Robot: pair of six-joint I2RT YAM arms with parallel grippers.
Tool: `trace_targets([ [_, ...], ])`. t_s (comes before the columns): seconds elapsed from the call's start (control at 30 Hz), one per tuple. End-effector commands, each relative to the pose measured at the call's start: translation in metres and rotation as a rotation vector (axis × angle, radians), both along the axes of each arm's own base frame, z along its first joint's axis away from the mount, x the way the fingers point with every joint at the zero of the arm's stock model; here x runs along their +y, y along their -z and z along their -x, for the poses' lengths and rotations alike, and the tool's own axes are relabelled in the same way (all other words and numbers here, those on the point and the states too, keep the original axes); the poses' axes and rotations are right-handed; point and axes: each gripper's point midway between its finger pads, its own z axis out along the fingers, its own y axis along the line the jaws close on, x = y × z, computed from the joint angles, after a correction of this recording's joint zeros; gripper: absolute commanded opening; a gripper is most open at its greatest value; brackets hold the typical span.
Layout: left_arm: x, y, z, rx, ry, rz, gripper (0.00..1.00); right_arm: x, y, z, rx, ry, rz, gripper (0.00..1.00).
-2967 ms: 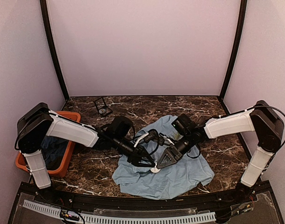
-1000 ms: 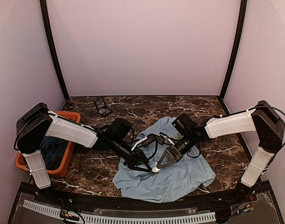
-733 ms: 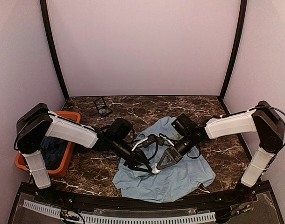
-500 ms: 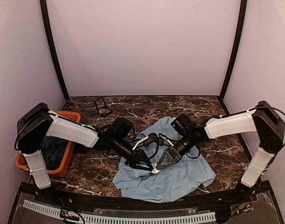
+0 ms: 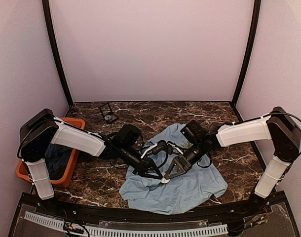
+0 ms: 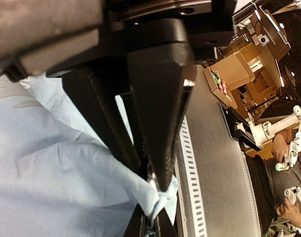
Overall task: Pin the brooch onto the clothing
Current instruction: Pin the brooch to the flattened clothing.
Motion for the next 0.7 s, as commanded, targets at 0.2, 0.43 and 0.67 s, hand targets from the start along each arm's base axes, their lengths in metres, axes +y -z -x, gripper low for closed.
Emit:
trace_targets([
  [0.2,-0.003,-0.033,-0.014,0.024,-0.161,0.114,0.01,0.004,-0.05,-0.009,-0.198,0.074,-0.275,0.54],
  [0.43,-0.003,-0.05,-0.021,0.018,-0.238,0.202,0.01,-0.004,-0.062,-0.029,-0.289,0.261,-0.389,0.45],
  [0.67,0.001,-0.067,-0.026,0.02,-0.306,0.288,0.01,-0.011,-0.05,-0.042,-0.336,0.392,-0.435,0.35],
])
